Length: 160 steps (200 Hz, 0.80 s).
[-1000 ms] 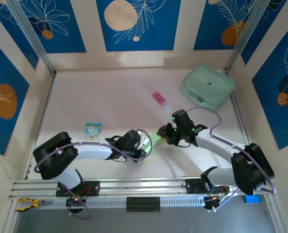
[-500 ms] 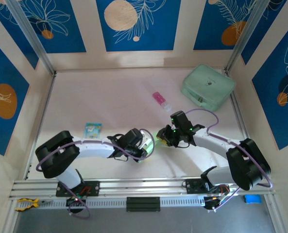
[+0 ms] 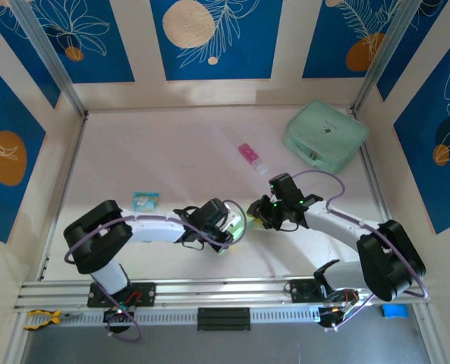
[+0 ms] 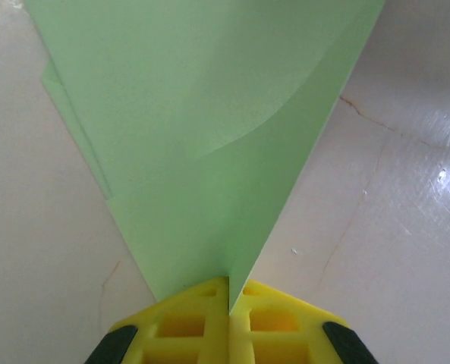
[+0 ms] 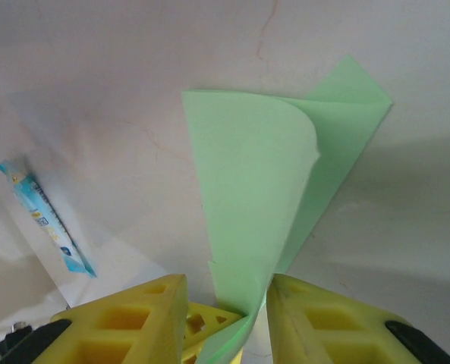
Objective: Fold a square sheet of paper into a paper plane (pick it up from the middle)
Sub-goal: Perform the fifth fold on the wing at the bottom-center of the table.
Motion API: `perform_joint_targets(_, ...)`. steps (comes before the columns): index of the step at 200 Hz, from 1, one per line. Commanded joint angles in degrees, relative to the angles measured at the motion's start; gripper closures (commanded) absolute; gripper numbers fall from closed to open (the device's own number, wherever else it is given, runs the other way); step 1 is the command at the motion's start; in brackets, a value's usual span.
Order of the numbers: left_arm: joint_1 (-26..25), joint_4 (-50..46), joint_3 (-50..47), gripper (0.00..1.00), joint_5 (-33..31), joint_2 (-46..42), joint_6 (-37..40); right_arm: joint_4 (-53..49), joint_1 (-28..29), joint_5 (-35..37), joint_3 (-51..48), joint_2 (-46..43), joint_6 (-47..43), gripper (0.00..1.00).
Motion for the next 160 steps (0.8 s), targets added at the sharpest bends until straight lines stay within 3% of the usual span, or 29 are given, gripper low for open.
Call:
perform_joint_targets(1, 0.5, -4.9, 2.7, 0.97, 0.7, 2.4, 1.0, -5.0, -1.1, 0.8, -0.9, -3.1, -1.8, 0.65)
perform_joint_targets(74, 0.5, -12.7, 9.8, 1.00, 3.6, 8.6, 0.9, -7.4, -4.7, 3.1, -7.3, -13.0, -2.8, 0.65)
perform_joint_targets(128, 0.5, -16.5, 14.6, 1.00, 5.2, 13.5, 0.2, 1.7, -5.2, -3.1, -13.5, -16.7, -6.2, 0.82)
perform_joint_targets(160, 0.9, -16.5, 15.9, 1.00, 8.3, 16.0, -0.6, 8.0, -5.3, -4.4, -18.1, -19.1, -4.5, 0.86)
